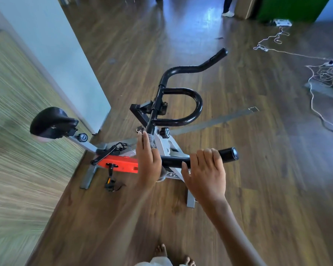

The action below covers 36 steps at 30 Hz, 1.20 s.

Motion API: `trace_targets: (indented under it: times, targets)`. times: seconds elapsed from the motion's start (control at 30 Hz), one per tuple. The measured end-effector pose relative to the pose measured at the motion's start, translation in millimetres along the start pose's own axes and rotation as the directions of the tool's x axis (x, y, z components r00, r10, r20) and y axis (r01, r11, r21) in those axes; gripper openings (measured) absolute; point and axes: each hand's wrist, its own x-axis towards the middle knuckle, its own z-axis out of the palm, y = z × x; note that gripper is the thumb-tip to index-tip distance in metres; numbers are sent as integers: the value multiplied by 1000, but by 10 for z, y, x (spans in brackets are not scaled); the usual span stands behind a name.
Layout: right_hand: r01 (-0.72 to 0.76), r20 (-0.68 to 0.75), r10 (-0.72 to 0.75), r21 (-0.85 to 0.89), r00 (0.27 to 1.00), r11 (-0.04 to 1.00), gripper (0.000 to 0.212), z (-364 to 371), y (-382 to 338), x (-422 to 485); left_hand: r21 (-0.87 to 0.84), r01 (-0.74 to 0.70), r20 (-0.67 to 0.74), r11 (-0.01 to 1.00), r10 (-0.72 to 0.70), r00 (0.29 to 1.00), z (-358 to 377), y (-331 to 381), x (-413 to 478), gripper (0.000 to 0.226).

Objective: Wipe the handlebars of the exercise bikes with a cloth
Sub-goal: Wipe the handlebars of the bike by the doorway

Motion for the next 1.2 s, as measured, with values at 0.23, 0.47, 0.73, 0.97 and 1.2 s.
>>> trace_targets:
  times: [0.23, 0.47, 0.73, 0.97, 1.2]
  targets:
    - [15, 4, -15, 26, 1000, 1000, 35, 28, 22, -87, 23, 177, 233, 984, -177, 956, -157, 31, 602, 55]
    - [-110, -9, 114, 192, 993, 975, 31, 36, -79, -63, 23, 80, 58, 997, -82, 995, -40, -18, 246, 52]
    - [-53, -104, 72, 169, 992, 984, 30, 97, -68, -73, -37, -170, -77, 985, 167, 983, 31, -195, 144, 66]
    - [119, -422, -47, 147, 905, 982, 38, 436, 17, -129, -325, -659, -671, 678, 325, 666, 581, -416, 142, 39]
    - [256, -635, -239, -67, 734, 964, 39, 725, 170, -105, 130, -932, -869, 338, 491, 58, 810, -516, 405, 37]
